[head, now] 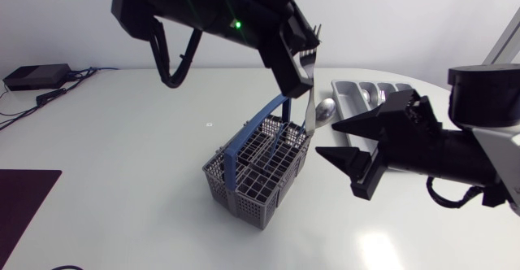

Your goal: Unload the cutlery basket into the drawer organizer.

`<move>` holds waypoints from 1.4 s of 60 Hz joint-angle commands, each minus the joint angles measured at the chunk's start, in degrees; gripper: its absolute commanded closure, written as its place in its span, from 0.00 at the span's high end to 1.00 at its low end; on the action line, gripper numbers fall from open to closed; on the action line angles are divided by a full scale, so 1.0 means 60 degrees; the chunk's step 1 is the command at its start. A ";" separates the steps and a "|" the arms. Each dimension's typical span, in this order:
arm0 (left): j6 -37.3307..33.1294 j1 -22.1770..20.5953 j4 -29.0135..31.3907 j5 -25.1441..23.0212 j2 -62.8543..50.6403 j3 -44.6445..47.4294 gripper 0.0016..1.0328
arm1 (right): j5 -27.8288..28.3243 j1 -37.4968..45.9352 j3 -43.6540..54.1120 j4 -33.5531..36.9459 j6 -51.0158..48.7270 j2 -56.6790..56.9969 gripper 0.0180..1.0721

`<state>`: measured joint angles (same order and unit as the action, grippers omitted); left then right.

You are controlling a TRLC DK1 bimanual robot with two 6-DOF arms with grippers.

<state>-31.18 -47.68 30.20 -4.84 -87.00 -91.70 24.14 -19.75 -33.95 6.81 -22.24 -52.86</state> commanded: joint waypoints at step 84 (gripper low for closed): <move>0.4405 -0.0388 -0.0623 0.0074 0.0101 0.0884 0.06 | -0.4785 -0.2890 -0.0083 -0.1911 0.0938 0.0636 0.28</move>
<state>-6.00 -49.69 27.33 -4.38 -87.68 -87.61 -4.21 -36.62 -33.19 -4.36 -17.96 -48.40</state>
